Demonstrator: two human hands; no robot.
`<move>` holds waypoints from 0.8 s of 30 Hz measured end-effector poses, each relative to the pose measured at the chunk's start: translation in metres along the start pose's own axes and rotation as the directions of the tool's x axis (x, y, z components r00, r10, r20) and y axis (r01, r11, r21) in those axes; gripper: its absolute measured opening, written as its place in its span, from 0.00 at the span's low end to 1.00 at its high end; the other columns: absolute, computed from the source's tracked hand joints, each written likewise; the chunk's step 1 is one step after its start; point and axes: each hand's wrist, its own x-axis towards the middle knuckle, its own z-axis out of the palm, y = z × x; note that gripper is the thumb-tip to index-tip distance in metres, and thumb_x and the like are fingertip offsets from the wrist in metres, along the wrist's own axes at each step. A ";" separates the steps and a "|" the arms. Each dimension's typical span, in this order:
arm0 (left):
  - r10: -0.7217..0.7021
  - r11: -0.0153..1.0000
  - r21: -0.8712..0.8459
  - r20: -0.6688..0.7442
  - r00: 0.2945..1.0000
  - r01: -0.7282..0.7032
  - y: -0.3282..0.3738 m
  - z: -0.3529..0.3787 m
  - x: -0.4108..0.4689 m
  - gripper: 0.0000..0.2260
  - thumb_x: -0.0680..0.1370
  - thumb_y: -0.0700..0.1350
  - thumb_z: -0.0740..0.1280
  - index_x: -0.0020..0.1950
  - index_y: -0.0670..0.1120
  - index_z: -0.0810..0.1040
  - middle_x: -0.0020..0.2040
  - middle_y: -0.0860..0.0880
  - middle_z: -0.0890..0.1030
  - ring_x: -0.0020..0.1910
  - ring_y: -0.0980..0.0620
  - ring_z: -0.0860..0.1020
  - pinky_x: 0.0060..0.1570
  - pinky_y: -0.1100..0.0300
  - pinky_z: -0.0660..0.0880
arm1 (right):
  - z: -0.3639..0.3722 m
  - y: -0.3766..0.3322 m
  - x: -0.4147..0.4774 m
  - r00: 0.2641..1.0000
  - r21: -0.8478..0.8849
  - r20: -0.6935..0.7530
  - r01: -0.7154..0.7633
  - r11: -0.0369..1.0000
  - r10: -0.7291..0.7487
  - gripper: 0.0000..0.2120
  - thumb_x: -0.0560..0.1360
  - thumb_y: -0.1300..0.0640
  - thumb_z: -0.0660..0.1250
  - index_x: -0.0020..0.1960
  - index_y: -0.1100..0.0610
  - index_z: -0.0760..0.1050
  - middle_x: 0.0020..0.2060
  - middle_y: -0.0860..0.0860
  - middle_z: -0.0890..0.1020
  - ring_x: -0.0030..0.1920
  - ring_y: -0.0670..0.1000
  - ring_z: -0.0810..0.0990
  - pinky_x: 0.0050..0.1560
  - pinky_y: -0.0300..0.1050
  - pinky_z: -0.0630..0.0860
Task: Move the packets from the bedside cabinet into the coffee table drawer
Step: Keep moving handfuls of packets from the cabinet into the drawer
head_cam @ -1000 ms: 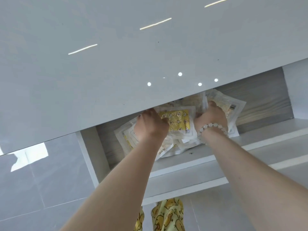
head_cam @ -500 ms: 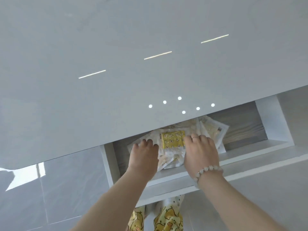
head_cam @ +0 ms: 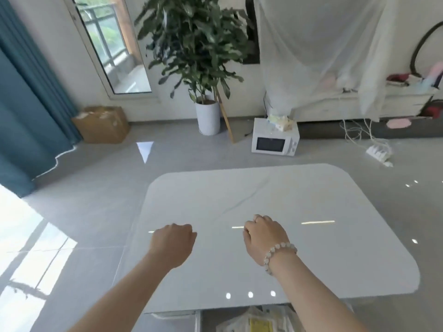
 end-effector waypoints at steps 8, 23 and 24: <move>-0.338 0.941 -0.122 -0.298 0.893 0.315 -0.076 -0.049 -0.095 0.16 0.82 0.50 0.51 0.55 0.47 0.76 0.53 0.48 0.79 0.55 0.46 0.77 0.49 0.57 0.71 | -0.069 -0.142 0.002 0.927 -0.077 -0.158 0.331 0.940 -0.340 0.17 0.81 0.55 0.49 0.61 0.57 0.73 0.59 0.54 0.74 0.61 0.54 0.71 0.60 0.48 0.66; -0.861 0.490 -0.137 -0.229 0.454 0.861 -0.214 0.012 -0.372 0.16 0.83 0.50 0.49 0.58 0.46 0.75 0.56 0.48 0.78 0.58 0.46 0.76 0.50 0.55 0.72 | -0.030 -0.423 -0.120 0.457 -0.140 -0.064 0.876 0.462 -0.887 0.17 0.81 0.54 0.50 0.61 0.57 0.74 0.59 0.54 0.75 0.61 0.54 0.72 0.59 0.47 0.66; -0.876 0.460 -0.133 -0.228 0.424 0.878 -0.223 0.016 -0.389 0.16 0.83 0.50 0.50 0.58 0.46 0.75 0.56 0.48 0.79 0.56 0.46 0.77 0.49 0.56 0.73 | -0.025 -0.439 -0.129 0.420 -0.141 -0.059 0.895 0.424 -0.906 0.17 0.81 0.55 0.50 0.61 0.57 0.74 0.59 0.54 0.75 0.61 0.54 0.72 0.59 0.47 0.66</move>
